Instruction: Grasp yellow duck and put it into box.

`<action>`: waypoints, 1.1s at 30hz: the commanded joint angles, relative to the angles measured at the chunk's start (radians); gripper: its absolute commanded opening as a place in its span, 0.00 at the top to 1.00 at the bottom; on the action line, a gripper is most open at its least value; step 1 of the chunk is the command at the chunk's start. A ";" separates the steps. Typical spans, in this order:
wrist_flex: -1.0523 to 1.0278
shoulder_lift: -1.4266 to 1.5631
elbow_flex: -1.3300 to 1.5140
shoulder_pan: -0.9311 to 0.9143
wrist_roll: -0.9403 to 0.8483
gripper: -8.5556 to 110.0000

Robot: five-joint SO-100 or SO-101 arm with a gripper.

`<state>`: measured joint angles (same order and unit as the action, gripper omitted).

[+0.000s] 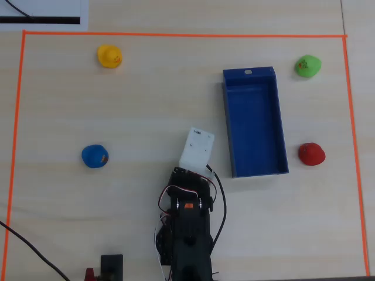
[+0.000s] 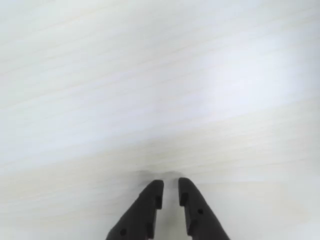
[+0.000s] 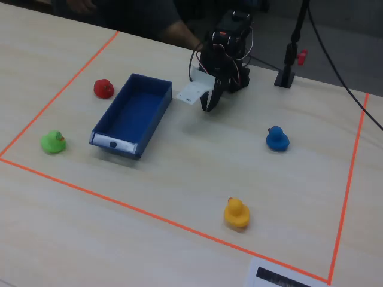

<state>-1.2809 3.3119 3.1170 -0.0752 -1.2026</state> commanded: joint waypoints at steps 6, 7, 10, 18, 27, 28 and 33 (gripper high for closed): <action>-0.021 -0.002 -0.006 0.000 0.002 0.93; -0.021 -0.002 -0.006 0.000 0.002 0.93; -0.021 -0.002 -0.006 0.000 0.002 0.93; -0.021 -0.002 -0.006 0.000 0.002 0.93; -0.021 -0.002 -0.006 0.000 0.002 0.93; -0.021 -0.002 -0.006 0.000 0.002 0.93; -0.021 -0.002 -0.006 0.000 -0.006 0.91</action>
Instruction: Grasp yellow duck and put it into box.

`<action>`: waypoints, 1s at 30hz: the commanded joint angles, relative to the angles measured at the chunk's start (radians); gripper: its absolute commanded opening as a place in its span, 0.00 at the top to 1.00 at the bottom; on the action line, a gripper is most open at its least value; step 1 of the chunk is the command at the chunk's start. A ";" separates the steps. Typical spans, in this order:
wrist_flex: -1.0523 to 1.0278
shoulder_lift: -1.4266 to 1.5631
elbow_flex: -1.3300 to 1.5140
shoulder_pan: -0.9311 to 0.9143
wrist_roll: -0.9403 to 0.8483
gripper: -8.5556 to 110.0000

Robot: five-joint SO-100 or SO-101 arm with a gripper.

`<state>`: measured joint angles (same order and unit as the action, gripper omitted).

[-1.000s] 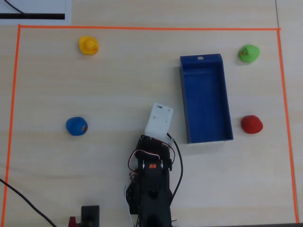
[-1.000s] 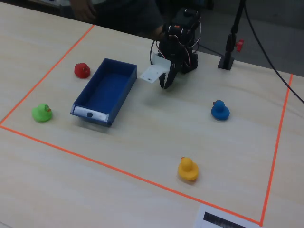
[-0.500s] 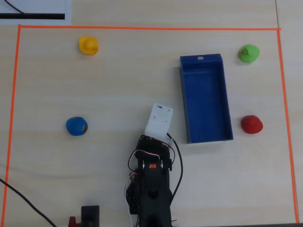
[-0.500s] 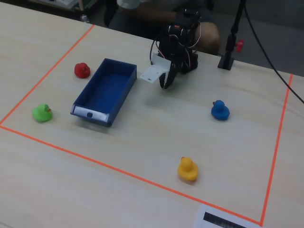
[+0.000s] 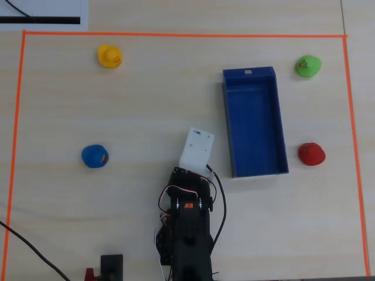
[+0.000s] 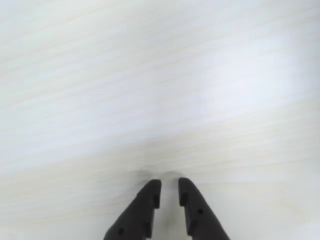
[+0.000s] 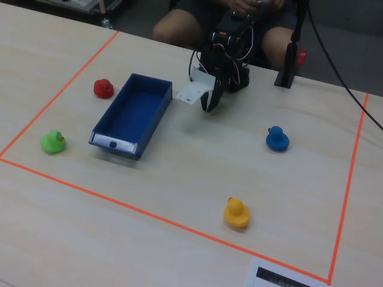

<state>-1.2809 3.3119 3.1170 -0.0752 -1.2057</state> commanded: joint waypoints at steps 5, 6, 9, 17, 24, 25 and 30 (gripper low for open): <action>-0.021 -0.002 -0.006 0.000 -0.003 0.91; -0.021 -0.002 -0.006 0.000 -0.003 0.91; -0.021 -0.002 -0.006 0.000 -0.003 0.91; -0.021 -0.002 -0.006 0.018 -0.005 0.93; -0.014 -0.008 -0.006 0.015 -0.018 0.93; 0.012 -0.026 -0.006 0.011 -0.026 0.93; 0.215 -0.144 -0.008 -0.011 -0.075 0.93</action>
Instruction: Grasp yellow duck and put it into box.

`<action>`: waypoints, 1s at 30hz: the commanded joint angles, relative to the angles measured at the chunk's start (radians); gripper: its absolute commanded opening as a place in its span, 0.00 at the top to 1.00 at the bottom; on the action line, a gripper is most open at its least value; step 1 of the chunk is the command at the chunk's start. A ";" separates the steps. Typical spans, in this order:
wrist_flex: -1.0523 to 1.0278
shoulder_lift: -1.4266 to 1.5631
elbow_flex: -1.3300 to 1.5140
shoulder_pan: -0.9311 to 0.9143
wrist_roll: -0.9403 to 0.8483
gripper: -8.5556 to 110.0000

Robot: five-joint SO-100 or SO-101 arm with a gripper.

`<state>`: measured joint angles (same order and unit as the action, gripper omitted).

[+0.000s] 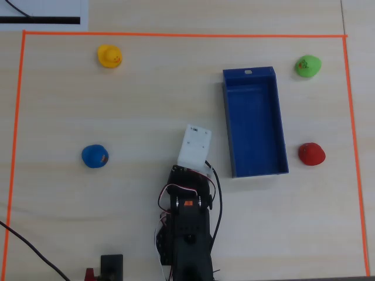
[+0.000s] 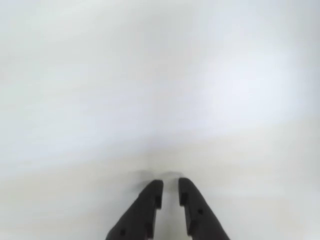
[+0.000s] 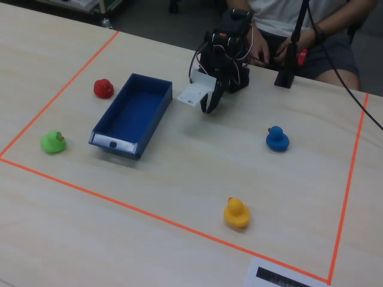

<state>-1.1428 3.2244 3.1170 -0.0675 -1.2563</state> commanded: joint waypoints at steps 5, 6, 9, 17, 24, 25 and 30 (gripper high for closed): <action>0.318 -0.176 -0.038 -0.029 -0.067 0.92; 0.348 -0.202 -0.064 -0.029 -0.071 0.92; 0.407 -0.287 -0.190 -0.018 -0.074 0.92; 0.765 -0.575 -0.431 0.015 -0.179 0.91; 1.706 -0.772 -0.146 0.060 -0.334 0.83; 1.729 -0.784 -0.133 0.072 -0.342 0.82; 1.796 -0.836 -0.129 0.133 -0.344 0.76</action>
<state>0.6167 2.4053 3.0020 0.0307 -1.5938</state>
